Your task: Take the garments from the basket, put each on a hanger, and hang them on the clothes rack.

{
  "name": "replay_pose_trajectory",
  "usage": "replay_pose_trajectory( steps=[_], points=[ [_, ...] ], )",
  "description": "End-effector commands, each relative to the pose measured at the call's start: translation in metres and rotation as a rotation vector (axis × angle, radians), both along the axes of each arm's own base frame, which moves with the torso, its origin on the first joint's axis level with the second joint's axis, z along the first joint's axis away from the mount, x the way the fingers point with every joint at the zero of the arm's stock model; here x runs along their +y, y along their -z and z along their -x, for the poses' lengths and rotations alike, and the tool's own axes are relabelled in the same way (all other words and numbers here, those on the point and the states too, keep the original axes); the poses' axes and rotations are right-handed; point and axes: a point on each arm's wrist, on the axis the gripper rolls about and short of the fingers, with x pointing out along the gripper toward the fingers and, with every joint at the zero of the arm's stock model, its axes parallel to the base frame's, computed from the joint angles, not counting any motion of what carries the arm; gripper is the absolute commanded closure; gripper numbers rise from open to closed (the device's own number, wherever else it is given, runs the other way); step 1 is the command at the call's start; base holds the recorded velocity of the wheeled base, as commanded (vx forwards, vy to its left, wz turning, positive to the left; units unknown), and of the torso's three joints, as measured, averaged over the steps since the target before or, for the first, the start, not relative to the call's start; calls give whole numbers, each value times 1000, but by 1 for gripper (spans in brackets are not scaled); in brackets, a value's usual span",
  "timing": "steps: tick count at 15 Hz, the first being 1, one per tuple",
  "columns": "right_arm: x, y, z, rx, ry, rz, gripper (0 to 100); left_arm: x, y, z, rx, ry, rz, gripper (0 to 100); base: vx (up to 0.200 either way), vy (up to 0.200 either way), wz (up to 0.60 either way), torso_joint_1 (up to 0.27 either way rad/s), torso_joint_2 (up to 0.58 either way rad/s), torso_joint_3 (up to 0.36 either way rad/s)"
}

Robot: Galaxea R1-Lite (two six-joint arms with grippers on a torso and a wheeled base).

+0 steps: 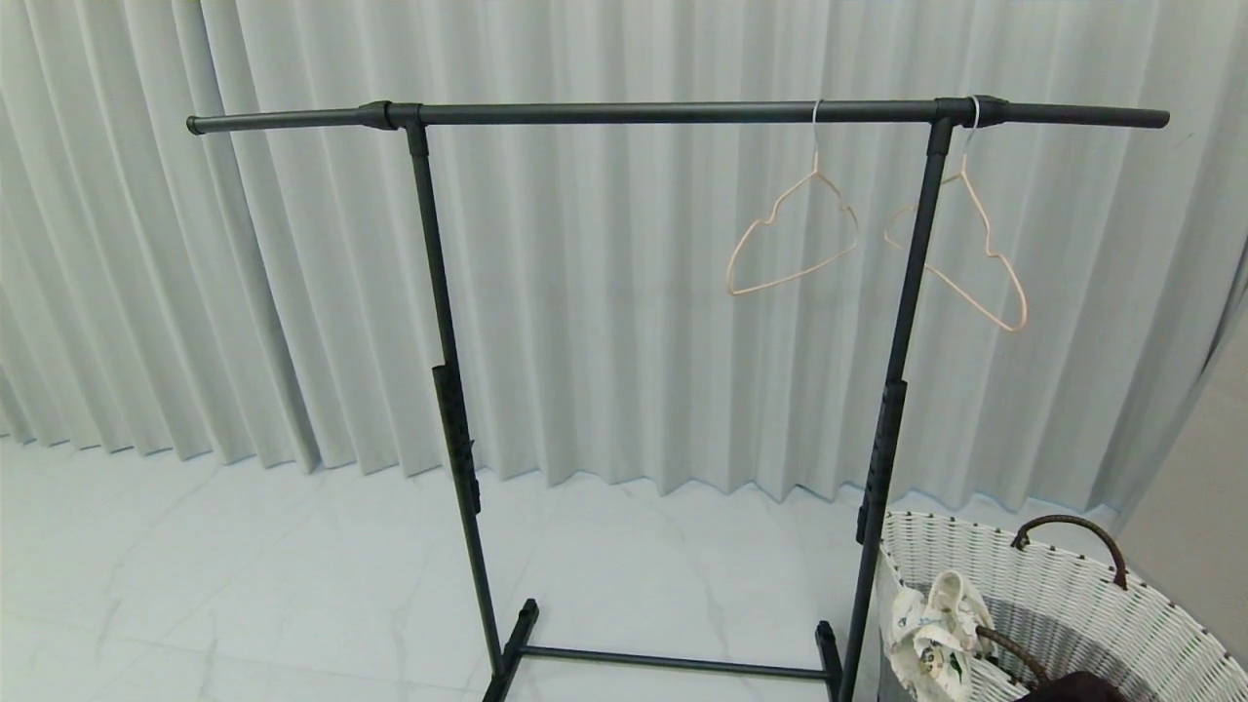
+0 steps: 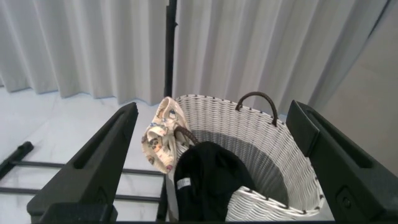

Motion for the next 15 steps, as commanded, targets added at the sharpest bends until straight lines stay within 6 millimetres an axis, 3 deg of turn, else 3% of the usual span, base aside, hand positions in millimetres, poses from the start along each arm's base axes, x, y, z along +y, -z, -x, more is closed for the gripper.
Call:
replay_pose_trajectory(
  steps=[1, 14, 15],
  points=[
    [0, 0, 0, 2, 1, -14, 0, 0, 0, 0, 0, 1, 0, 0, 200, 0, 0, -2, 2, -2],
    [0, -1, 0, -10, 6, -28, 0, 0, 0, 0, 0, -1, 2, 0, 0, 0, 0, 0, 0, 0],
    [0, -12, 2, -39, -13, -37, 0, 0, 0, 0, 0, -1, 5, 0, 0, 0, 0, 0, 0, 0]
  ],
)
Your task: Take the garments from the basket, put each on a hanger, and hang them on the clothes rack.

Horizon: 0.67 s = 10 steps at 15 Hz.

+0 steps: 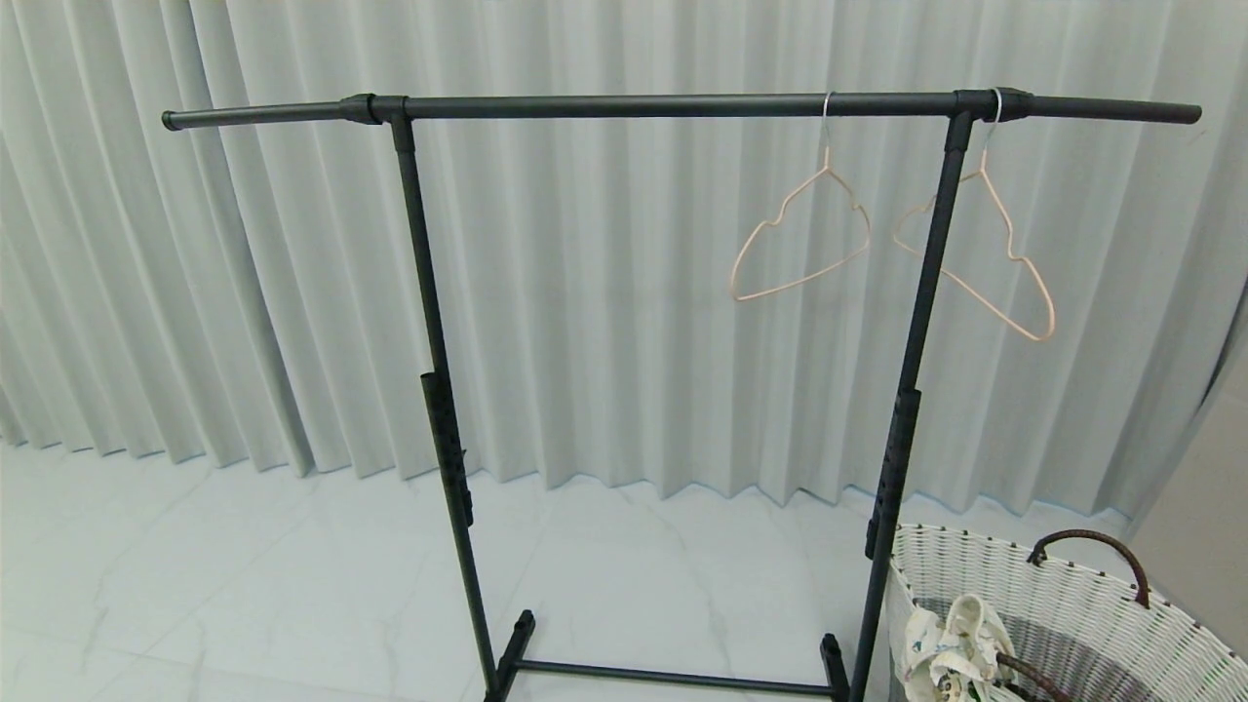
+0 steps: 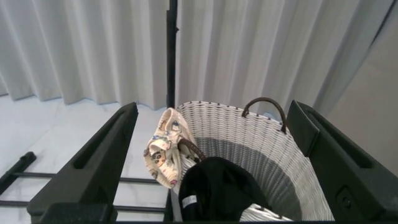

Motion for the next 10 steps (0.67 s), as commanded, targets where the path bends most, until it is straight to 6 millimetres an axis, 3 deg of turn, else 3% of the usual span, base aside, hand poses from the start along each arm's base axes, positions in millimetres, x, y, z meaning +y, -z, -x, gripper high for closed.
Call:
replay_pose_trajectory(
  steps=[1, 2, 5, 7, 10],
  points=[
    [0, -34, 4, -31, -36, -36, 0, 0, 0, 0, 0, 0, 1, 0, 0, 0, 0, 0, 0, 0],
    [-1, -50, 0, 24, -55, -38, 0, 0, 0, 0, 0, 0, 1, 0, 0, 0, 0, 0, 0, 0],
    [0, -60, -23, 309, -66, 102, 0, 0, 0, 0, 0, 0, 1, 0, 0, 0, 0, 0, 0, 0],
    [0, -53, -62, 611, -32, 236, 0, 0, 0, 0, 0, -1, 2, 0, 0, 0, 0, 0, 0, 0],
    [1, -33, -106, 849, -79, 387, 0, 0, 0, 0, -1, -1, 2, 0, 0, 0, 0, 0, 0, 0]
  ],
)
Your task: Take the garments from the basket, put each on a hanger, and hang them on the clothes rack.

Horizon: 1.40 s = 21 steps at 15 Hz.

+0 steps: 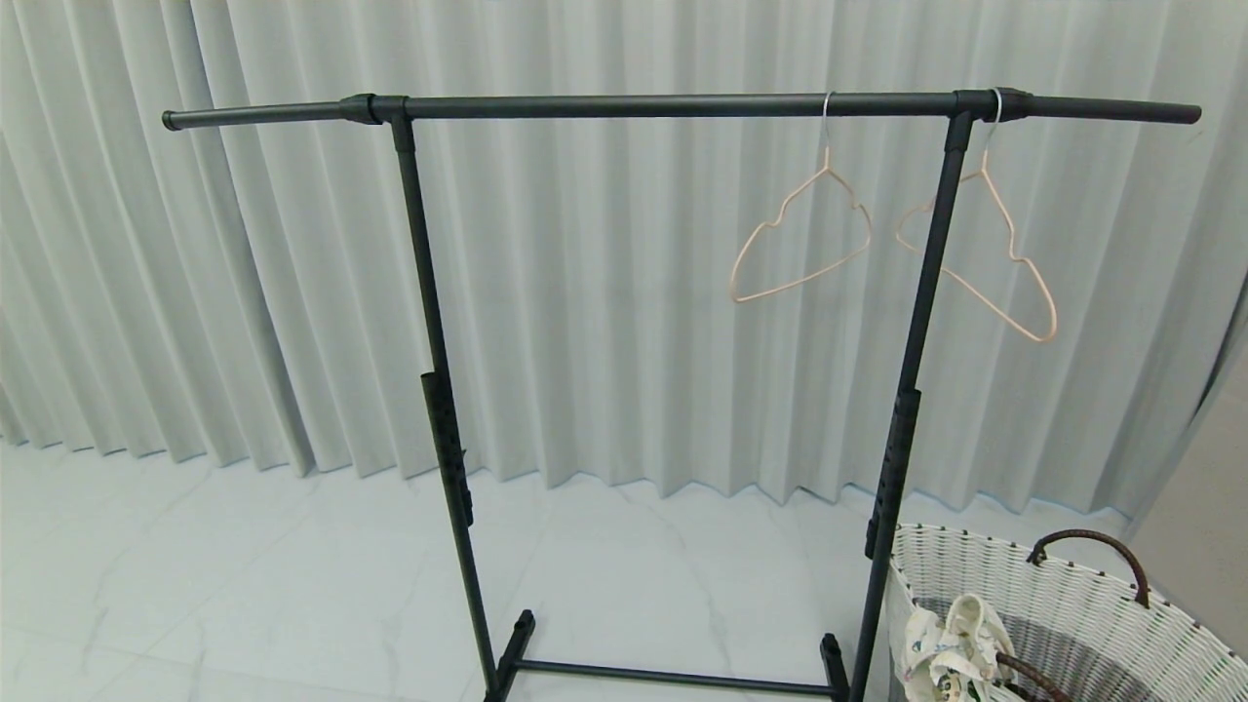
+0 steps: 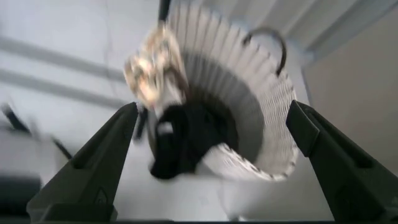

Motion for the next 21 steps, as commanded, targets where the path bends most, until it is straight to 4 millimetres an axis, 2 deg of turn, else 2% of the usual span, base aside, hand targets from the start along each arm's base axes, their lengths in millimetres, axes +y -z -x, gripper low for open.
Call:
replay_pose_trajectory(
  steps=[1, 4, 5, 8, 14, 16, 21],
  points=[
    [2, 35, -58, 402, -78, 170, 0, 0, 0, 0, -1, -1, 0, 0, 0, 0, 0, 0, 0, 0],
    [3, 70, -84, 558, -130, 213, 0, 0, 0, 0, -1, -1, 0, 0, 0, 0, 0, 0, 0, 0],
    [4, 85, -100, 594, -141, 223, 0, 0, 0, 0, -1, -1, 0, 0, 0, 0, 0, 0, 0, 0],
    [3, 107, -123, 662, -143, 311, 0, 0, 0, 0, -2, -1, 0, 0, 0, 0, 0, 0, 0, 0],
    [-10, 119, -156, 706, -41, 348, 0, 0, 0, 0, -4, -1, 0, 0, 0, 0, 0, 0, 0, 0],
    [-16, 124, -159, 725, 7, 362, 0, 0, 0, 0, -4, 1, 0, 0, 0, 0, 0, 0, 0, 0],
    [-17, 133, -171, 668, 4, 377, 0, 0, 0, 0, -4, -1, 0, 0, 0, 0, 0, 0, 0, 0]
  ],
)
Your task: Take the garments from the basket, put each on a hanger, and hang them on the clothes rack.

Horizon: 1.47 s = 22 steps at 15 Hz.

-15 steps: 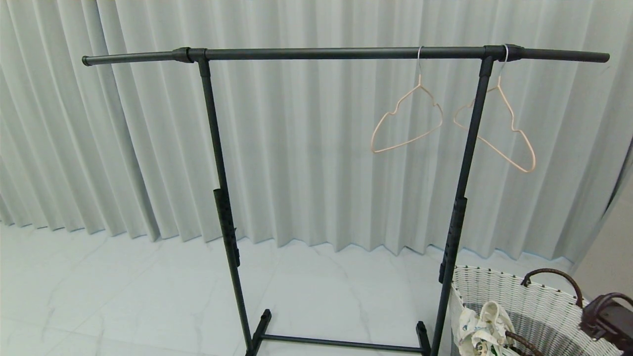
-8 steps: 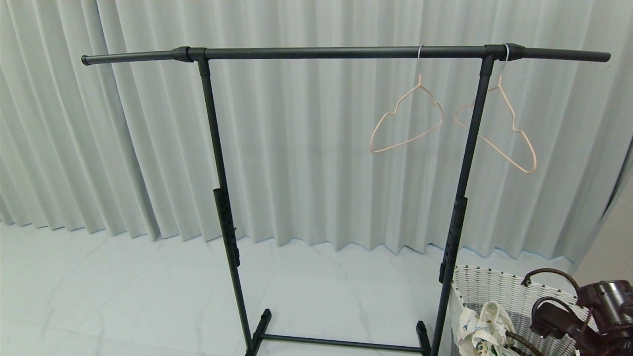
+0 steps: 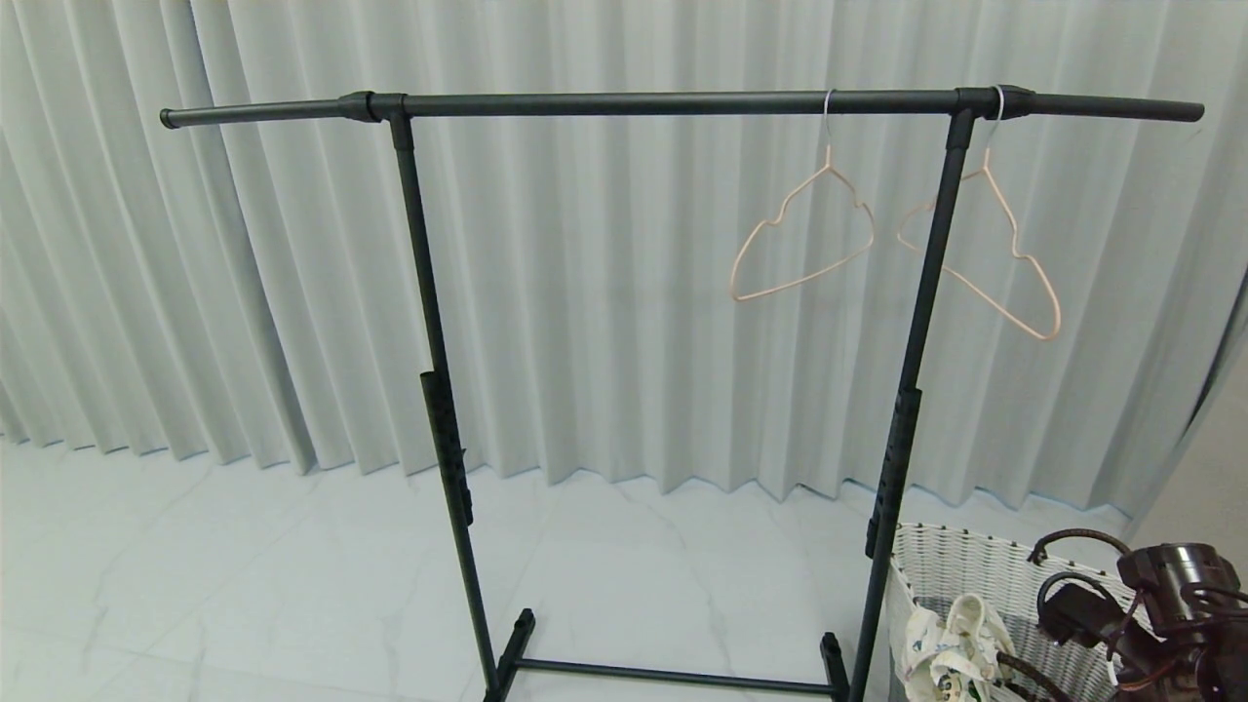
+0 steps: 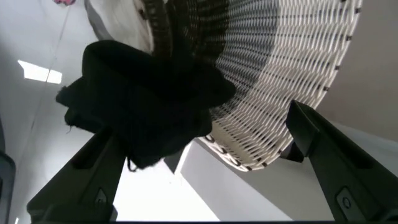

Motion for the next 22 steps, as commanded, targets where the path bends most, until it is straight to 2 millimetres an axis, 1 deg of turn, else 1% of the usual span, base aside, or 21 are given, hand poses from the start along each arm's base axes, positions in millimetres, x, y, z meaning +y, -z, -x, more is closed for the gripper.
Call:
replay_pose_trajectory(
  steps=[1, 2, 3, 5, 6, 10, 13, 15, 17, 19, 20, 22],
  points=[
    [0, 5, 1, 27, -6, 2, 0, 0, 0, 0, 0, 1, 0, 0, 0, 0, 0, 0, 0, 0],
    [0, 6, 2, 29, -7, 3, 0, 0, 0, 0, 0, -1, 0, 0, 0, 0, 0, 0, 0, 0],
    [0, 6, 2, 29, -7, 3, 100, 0, 0, 0, 0, -1, 0, 0, 0, 0, 0, 0, 0, 0],
    [1, 4, 3, 23, -12, 7, 100, 0, 0, 0, 0, -1, 0, 0, 0, 0, 0, 0, 0, 0],
    [1, 1, 7, 16, -12, 7, 100, 0, 0, 0, 0, 1, 0, 0, 0, 0, 0, 0, 0, 0],
    [2, -11, 30, -11, -5, 3, 100, 0, 0, 0, -2, -1, 0, 0, 0, 0, 0, 0, 0, 0],
    [1, -41, 37, -156, -4, 11, 100, 0, 0, 0, 1, -1, 0, 0, 0, 0, 0, 0, 0, 0],
    [-3, -69, 33, -262, 21, 19, 100, 0, 0, 0, 1, -1, 0, 0, 0, 0, 0, 0, 0, 0],
    [-6, -105, 38, -309, 44, 22, 100, 0, 0, 0, 1, -1, 0, 0, 0, 0, 0, 0, 0, 0],
    [-3, -145, 55, -357, 66, -6, 100, 0, 0, 0, 1, -1, 0, 0, 0, 0, 0, 0, 0, 0],
    [-2, -165, 68, -405, 70, -9, 100, 0, 0, 0, 1, -1, 0, 0, 0, 0, 0, 0, 0, 0],
    [1, -196, 97, -480, 68, -29, 100, 0, 0, 0, 1, -1, -3, 0, 0, 0, 0, 0, 0, 0]
  ],
)
